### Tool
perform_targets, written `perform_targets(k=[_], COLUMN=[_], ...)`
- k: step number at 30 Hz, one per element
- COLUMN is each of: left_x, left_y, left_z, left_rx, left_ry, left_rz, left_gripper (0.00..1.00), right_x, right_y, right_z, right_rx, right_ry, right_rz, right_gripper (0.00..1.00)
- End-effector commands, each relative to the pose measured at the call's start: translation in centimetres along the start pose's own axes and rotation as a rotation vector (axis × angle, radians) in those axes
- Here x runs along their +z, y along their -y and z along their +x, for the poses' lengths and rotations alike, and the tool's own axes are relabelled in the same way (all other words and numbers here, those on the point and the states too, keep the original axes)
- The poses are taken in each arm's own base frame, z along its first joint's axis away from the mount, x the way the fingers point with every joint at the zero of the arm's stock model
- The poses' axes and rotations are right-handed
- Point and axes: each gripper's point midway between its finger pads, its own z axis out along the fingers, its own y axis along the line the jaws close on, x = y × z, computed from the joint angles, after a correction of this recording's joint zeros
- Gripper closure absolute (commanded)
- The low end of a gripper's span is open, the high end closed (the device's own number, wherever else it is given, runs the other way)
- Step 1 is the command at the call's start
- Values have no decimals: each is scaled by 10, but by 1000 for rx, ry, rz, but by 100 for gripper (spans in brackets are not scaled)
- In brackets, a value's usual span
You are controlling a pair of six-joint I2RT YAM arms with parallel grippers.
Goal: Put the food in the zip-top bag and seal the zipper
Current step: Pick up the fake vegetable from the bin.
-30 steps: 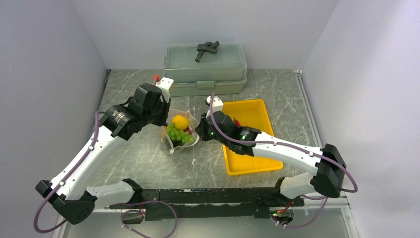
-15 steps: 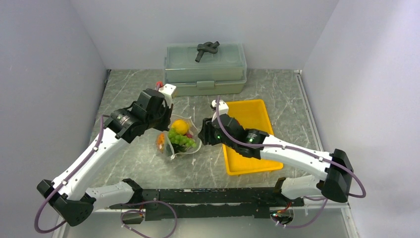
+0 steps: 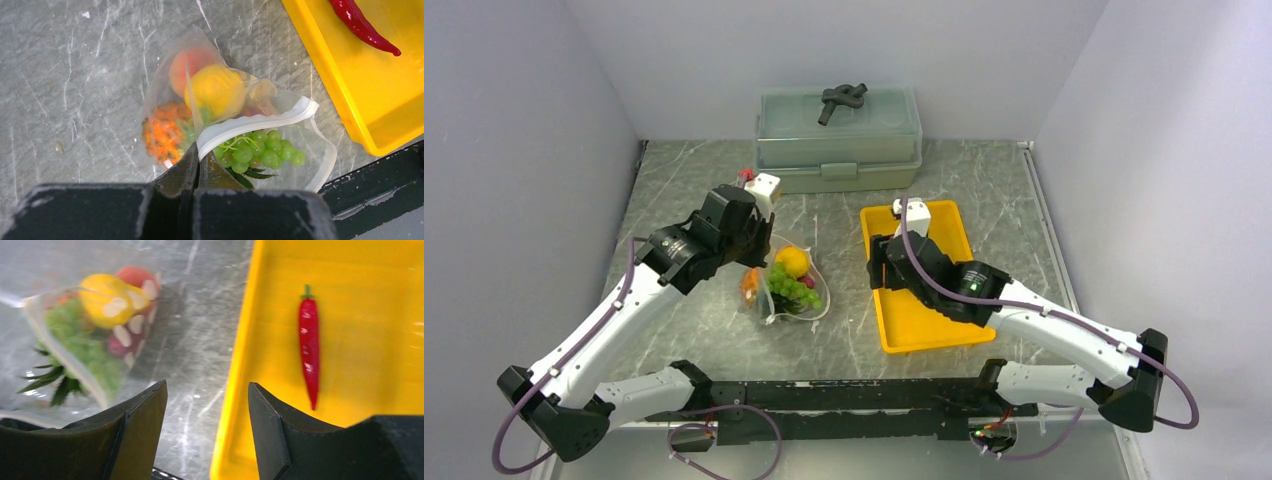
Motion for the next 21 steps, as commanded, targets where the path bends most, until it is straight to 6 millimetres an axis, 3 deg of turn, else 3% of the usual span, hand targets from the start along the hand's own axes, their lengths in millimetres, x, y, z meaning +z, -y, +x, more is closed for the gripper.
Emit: perform_targets(k=[1,10,21], left_x=[-5,-1,4], left_y=[2,4,3], left_z=[-12,-7,3], left_rx=[15,22,26], left_ry=[71,64,45], left_rz=[20,36,41], left_gripper=[100,100,100], right_x=[-9,13,61], right_y=[47,98,124], right_z=[3,55,103], right_rx=[-28,66,191], right_ry=[-22,-147,-219], right_rz=[187,322,350], right_gripper=[36,36,32])
